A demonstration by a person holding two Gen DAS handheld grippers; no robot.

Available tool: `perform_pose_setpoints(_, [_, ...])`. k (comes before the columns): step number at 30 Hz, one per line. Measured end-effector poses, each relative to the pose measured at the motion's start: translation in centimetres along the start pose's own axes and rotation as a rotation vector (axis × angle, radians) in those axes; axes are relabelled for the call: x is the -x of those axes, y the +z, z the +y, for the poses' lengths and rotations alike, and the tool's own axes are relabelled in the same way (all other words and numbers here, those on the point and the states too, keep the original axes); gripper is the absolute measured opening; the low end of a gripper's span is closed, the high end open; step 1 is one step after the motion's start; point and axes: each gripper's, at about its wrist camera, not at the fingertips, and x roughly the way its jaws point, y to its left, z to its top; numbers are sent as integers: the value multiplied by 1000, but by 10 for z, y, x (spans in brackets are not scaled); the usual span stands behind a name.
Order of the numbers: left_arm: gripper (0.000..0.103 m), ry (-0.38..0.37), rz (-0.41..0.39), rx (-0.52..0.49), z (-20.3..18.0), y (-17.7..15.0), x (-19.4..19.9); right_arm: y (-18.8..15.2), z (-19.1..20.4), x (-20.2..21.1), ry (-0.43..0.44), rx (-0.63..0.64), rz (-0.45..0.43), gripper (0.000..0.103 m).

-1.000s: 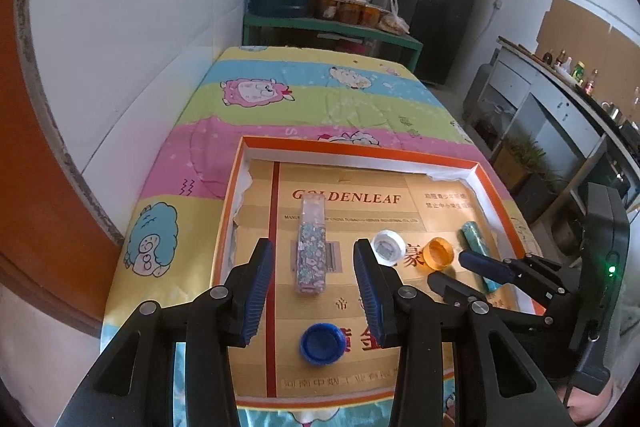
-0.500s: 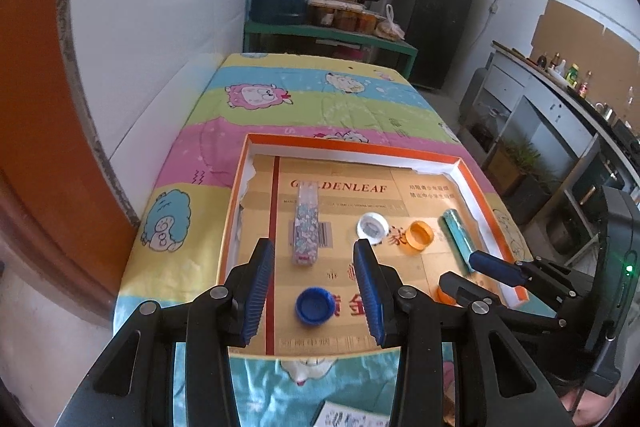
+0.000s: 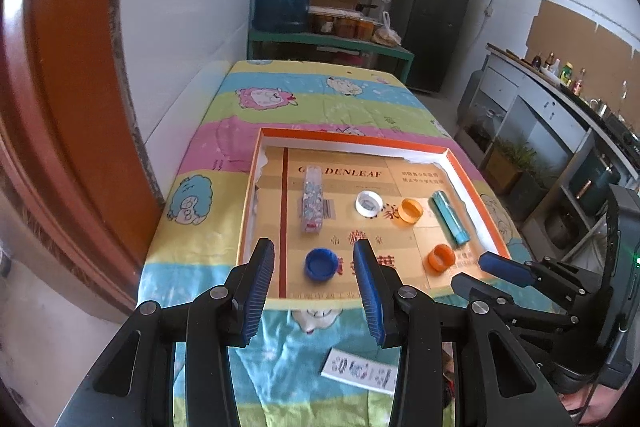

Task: Organize rigid objects
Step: 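Withdraw both tools from the box toward the remaining items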

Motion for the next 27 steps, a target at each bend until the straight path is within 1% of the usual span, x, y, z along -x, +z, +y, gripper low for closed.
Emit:
perform_pose_setpoints(14, [43, -32, 17, 17, 4, -30, 25, -19, 16, 33, -5, -4, -14, 40])
perform_pose_setpoints(27, [43, -59, 44, 41, 7, -61, 32, -49, 26, 40, -4, -19, 16, 40])
